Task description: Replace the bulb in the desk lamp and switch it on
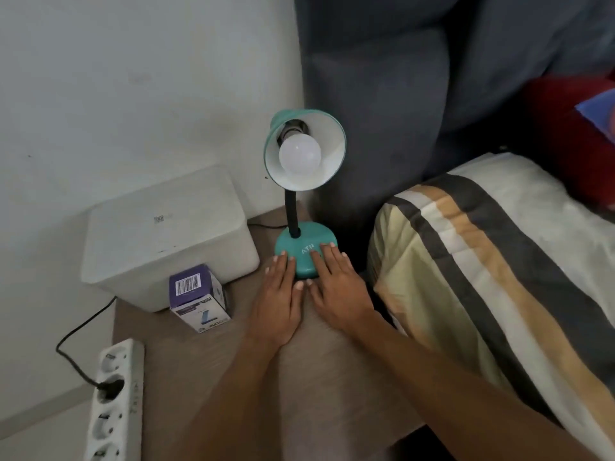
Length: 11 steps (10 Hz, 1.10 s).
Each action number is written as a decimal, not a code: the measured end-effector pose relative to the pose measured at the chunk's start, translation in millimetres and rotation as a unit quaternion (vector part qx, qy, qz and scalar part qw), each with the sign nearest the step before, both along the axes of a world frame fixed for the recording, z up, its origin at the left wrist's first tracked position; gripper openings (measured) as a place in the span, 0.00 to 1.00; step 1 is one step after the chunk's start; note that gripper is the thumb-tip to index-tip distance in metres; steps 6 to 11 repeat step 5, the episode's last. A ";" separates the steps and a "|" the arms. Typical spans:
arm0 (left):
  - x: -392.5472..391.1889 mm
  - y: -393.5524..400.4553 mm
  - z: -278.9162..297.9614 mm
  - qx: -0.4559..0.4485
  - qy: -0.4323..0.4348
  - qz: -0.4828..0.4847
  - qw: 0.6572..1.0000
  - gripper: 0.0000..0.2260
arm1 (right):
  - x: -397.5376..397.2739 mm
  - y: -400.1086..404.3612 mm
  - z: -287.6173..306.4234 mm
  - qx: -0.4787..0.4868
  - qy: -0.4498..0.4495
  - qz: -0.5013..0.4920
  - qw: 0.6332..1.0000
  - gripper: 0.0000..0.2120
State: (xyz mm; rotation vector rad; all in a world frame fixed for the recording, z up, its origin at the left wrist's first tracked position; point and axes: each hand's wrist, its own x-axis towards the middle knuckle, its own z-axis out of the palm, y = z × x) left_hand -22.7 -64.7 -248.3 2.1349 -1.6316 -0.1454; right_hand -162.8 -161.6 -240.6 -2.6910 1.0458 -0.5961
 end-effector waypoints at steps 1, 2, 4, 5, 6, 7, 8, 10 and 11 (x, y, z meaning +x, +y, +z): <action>-1.2 0.2 2.8 0.002 -0.006 -0.003 1.000 0.30 | -0.3 0.4 -0.3 -0.004 0.001 -0.001 1.000 0.31; -4.9 3.3 10.7 0.028 -0.022 -0.003 0.999 0.33 | -1.0 0.1 -0.4 -0.001 0.007 0.000 1.000 0.32; -22.3 30.8 38.7 0.131 -0.032 -0.028 0.990 0.34 | -2.1 -2.0 15.6 0.048 0.059 0.026 0.997 0.35; -31.6 63.7 53.6 0.131 -0.010 -0.035 0.991 0.31 | -6.1 2.9 33.6 0.075 0.090 0.022 0.993 0.40; -31.6 63.7 53.6 0.131 -0.010 -0.035 0.991 0.31 | -6.1 2.9 33.6 0.075 0.090 0.022 0.993 0.40; -31.6 63.7 53.6 0.131 -0.010 -0.035 0.991 0.31 | -6.1 2.9 33.6 0.075 0.090 0.022 0.993 0.40; -31.6 63.7 53.6 0.131 -0.010 -0.035 0.991 0.31 | -6.1 2.9 33.6 0.075 0.090 0.022 0.993 0.40; -31.6 63.7 53.6 0.131 -0.010 -0.035 0.991 0.31 | -6.1 2.9 33.6 0.075 0.090 0.022 0.993 0.40; -31.6 63.7 53.6 0.131 -0.010 -0.035 0.991 0.31 | -6.1 2.9 33.6 0.075 0.090 0.022 0.993 0.40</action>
